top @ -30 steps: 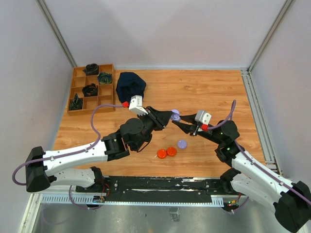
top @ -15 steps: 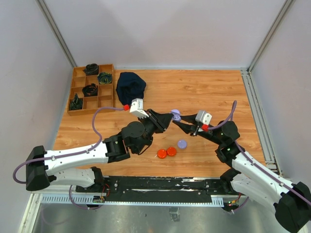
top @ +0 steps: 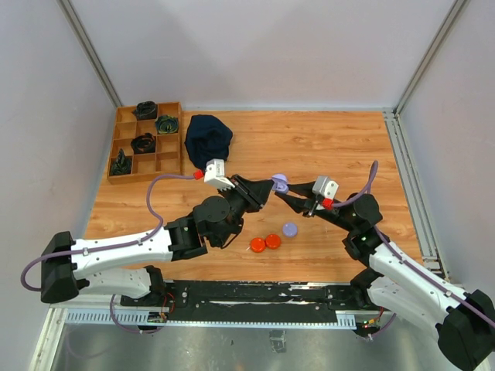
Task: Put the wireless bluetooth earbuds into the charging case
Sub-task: Place the earbud in the charging case.
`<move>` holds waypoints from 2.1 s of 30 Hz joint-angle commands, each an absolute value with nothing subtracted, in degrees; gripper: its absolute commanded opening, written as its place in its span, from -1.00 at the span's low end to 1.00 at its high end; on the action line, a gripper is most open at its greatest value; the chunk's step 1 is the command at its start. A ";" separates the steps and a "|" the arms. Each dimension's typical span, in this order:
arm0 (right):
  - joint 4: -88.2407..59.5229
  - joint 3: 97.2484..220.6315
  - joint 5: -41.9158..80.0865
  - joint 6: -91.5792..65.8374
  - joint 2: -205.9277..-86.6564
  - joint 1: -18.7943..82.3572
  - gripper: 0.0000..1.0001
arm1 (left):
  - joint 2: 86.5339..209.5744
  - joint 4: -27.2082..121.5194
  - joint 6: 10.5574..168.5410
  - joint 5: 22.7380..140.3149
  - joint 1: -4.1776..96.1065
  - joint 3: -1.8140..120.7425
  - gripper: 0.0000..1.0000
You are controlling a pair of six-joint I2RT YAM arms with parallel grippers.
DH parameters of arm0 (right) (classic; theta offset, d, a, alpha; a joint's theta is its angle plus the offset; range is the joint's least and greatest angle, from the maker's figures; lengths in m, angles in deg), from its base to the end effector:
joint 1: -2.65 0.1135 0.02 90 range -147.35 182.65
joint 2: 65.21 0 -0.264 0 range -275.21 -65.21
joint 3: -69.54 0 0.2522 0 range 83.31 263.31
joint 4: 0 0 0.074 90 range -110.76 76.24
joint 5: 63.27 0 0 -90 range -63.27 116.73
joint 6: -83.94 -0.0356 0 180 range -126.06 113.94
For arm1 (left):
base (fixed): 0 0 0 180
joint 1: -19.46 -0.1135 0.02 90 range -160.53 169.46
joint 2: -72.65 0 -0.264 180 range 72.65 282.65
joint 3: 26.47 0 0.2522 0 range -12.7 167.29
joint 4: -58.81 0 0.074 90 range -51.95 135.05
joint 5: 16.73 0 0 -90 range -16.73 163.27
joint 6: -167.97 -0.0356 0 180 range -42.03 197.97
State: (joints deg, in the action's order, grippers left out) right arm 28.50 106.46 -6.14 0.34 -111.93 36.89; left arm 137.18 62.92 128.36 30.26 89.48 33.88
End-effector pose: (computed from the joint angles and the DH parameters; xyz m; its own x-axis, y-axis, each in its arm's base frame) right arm 0.1428 0.1206 0.2961 0.3634 0.1341 -0.9219 -0.8624 0.4227 -0.2785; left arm 0.1110 -0.2342 0.3333 -0.3501 -0.6856 -0.6382 0.2892 0.5689 -0.7699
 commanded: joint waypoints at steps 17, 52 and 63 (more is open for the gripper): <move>32.91 105.26 -4.58 -2.57 -110.04 37.42 -0.87 | 138.34 71.43 125.69 24.57 90.32 33.66 -0.85; 32.66 105.32 -3.26 -2.75 -109.94 37.38 -0.88 | 141.73 74.23 123.90 23.89 92.09 33.98 -0.78; 32.41 105.06 -2.98 -2.37 -109.94 37.39 -0.88 | 140.83 73.99 123.16 24.46 92.60 33.44 -0.25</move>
State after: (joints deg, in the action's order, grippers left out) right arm 29.96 105.30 -3.67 -2.64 -110.84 36.89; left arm 141.55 73.04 124.23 25.61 91.71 33.25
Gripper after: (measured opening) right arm 0.259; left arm 0.342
